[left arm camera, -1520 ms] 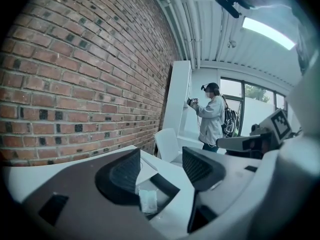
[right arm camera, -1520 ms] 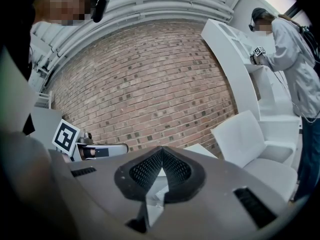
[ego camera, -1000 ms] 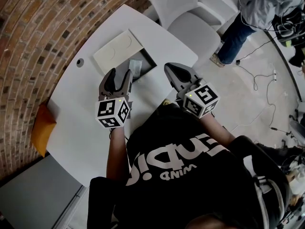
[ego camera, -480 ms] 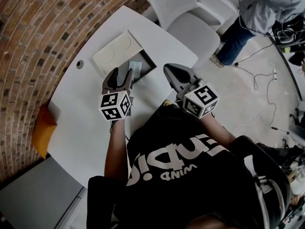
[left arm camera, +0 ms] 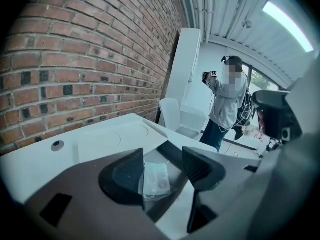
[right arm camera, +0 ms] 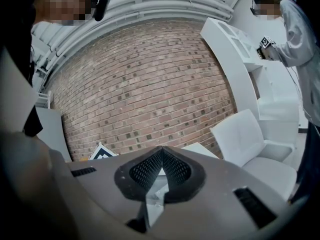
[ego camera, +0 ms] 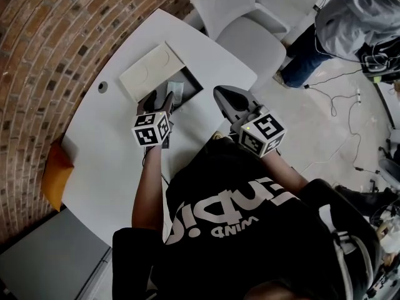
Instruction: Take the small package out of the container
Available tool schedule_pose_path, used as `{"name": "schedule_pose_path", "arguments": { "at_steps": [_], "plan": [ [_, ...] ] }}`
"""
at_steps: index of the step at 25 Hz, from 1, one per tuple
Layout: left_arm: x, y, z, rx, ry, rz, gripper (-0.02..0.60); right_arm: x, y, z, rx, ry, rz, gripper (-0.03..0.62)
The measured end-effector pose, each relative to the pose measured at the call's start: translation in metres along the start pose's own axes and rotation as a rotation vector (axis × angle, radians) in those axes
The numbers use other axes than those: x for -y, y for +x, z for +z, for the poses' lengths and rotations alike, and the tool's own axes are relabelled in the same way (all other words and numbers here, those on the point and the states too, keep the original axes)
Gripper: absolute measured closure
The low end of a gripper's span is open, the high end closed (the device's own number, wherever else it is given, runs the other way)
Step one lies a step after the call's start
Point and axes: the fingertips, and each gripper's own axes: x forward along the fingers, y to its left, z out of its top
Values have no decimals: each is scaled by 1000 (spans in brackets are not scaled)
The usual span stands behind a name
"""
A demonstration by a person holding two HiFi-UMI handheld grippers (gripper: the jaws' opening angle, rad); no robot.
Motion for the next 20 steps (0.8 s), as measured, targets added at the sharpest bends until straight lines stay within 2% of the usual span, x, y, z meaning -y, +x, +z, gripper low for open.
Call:
{"name": "schedule_pose_path", "arguments": {
  "at_steps": [13, 20],
  "plan": [
    [-12, 45, -49, -187, -20, -22, 331, 8, 2, -6, -17, 11, -23, 594],
    [-14, 61, -63, -249, -6, -19, 331, 13, 5, -7, -29, 12, -23, 594]
  ]
}}
